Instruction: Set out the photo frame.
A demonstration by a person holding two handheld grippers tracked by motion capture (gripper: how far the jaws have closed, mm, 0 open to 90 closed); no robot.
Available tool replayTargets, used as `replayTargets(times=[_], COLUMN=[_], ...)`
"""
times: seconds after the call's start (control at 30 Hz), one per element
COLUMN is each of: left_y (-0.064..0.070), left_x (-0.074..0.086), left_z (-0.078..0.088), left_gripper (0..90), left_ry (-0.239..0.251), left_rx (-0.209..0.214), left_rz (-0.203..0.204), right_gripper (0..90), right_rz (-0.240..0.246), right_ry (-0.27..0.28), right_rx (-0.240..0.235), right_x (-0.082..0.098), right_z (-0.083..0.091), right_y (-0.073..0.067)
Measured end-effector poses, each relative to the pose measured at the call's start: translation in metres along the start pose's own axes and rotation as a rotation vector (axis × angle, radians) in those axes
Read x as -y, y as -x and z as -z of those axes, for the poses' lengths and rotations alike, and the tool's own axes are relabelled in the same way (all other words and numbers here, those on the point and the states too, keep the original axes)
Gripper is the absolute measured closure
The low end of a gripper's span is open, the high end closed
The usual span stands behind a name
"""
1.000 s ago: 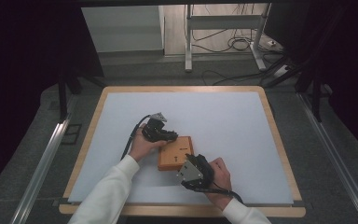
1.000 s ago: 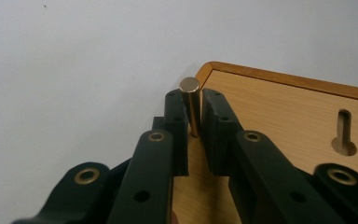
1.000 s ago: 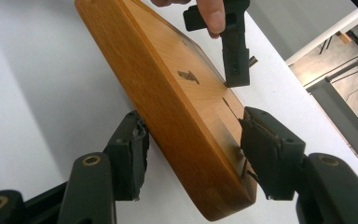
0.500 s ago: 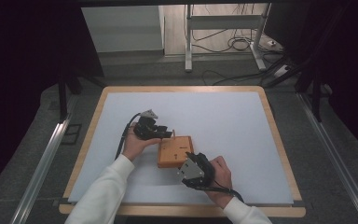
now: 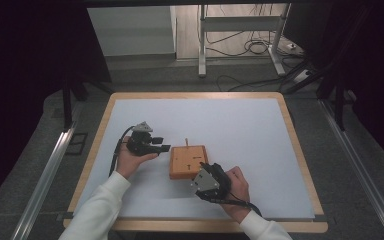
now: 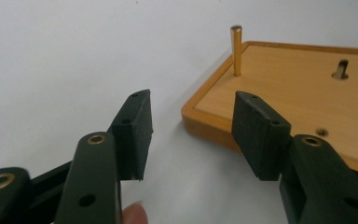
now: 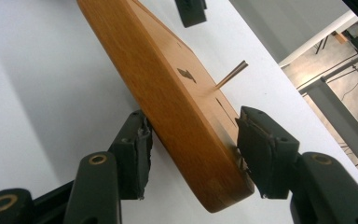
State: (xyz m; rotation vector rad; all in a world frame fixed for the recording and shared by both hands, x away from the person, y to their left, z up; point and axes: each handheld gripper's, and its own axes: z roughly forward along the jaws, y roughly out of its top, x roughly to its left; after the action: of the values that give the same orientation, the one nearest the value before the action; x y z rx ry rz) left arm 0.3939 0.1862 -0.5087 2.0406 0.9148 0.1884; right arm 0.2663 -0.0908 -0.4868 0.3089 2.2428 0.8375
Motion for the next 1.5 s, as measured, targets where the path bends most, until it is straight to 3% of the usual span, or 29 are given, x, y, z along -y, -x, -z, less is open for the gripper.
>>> replayTargets(times=[0.13,0.23,0.5,0.67,0.97,1.2,1.4,1.5], left_y=[0.004,0.007,0.004,0.003,0.001,0.000,0.001,0.001], left_x=[0.006,0.012,0.026,0.032,0.043,0.048,0.048,0.048], left_z=[0.005,0.008,0.013,0.015,0.023,0.030,0.030,0.029], left_gripper=[45.7,38.6,32.3,31.7,30.5,30.3,30.1,29.9], left_ry=[0.003,-0.003,-0.014,-0.024,-0.030,-0.015,-0.015,-0.021], left_rx=[-0.014,-0.055,-0.111,-0.115,-0.128,-0.130,-0.127,-0.127], left_rz=[-0.014,-0.042,-0.052,-0.055,-0.057,-0.047,-0.051,-0.054], right_gripper=[46.6,46.6,46.6,46.7,50.2,56.1,58.9,61.7], right_rz=[0.003,0.001,0.003,-0.002,-0.008,0.032,0.048,0.079], right_ry=[0.000,-0.001,-0.007,-0.009,-0.009,-0.041,-0.049,-0.045], right_rx=[0.004,0.003,0.004,0.003,-0.019,-0.047,-0.068,-0.078], right_x=[0.000,0.000,0.001,0.000,-0.011,-0.025,-0.033,-0.038], right_z=[0.000,0.000,0.000,0.000,-0.002,-0.005,-0.009,-0.011], right_y=[0.000,0.001,0.002,0.003,0.018,0.032,0.038,0.041])
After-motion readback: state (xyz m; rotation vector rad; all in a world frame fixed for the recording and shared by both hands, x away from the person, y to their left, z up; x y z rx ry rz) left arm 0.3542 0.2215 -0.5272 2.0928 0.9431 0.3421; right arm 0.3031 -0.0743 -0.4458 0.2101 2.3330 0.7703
